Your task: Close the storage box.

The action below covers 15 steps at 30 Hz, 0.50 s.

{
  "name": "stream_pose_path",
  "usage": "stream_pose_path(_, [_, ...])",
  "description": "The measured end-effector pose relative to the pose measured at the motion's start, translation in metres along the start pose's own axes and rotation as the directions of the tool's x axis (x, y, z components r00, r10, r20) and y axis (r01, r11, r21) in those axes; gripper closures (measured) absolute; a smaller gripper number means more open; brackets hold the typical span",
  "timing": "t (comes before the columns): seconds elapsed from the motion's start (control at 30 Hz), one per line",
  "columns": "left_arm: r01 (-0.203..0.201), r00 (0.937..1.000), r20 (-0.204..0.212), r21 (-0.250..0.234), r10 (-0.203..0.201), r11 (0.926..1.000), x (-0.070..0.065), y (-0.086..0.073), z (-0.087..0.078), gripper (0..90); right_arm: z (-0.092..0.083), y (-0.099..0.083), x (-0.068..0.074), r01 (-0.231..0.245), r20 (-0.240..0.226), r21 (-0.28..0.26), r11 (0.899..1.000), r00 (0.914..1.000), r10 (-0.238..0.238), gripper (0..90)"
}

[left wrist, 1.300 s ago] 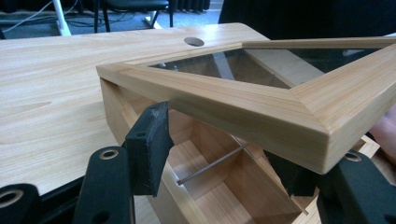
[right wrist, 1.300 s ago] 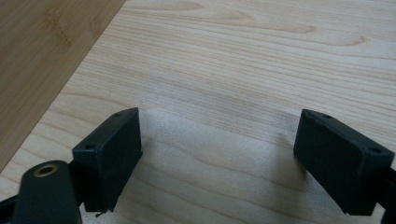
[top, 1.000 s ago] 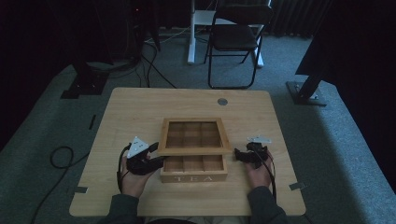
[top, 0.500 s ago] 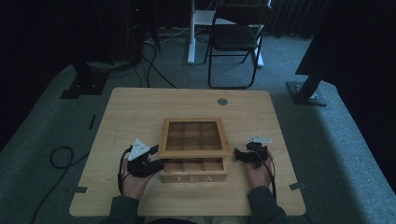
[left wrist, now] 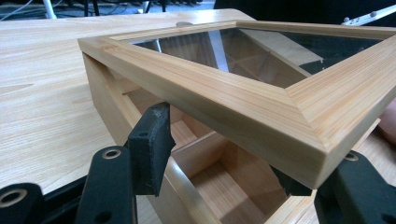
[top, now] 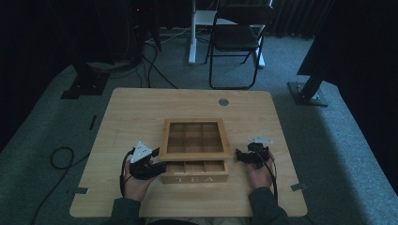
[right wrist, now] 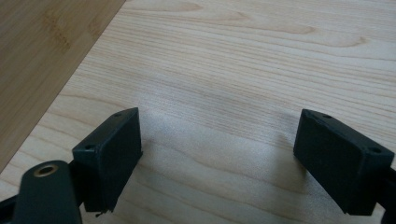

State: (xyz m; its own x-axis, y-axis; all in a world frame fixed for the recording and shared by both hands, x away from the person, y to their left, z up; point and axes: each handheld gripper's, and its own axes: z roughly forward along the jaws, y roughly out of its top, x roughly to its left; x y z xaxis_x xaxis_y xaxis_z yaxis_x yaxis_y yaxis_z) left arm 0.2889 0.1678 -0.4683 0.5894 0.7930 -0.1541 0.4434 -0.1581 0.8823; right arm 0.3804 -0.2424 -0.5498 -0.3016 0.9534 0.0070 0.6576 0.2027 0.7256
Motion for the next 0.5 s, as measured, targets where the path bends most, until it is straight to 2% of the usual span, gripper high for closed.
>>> stream_pose_path(0.5, [-0.006, 1.0, -0.004, 0.018, 0.006, 0.9998, -0.0031, -0.0062, 0.0015, 43.8, 0.0, 0.0001, 0.0001, -0.002, 0.0, 0.001, 1.0, 1.0, 0.002, 14.6])
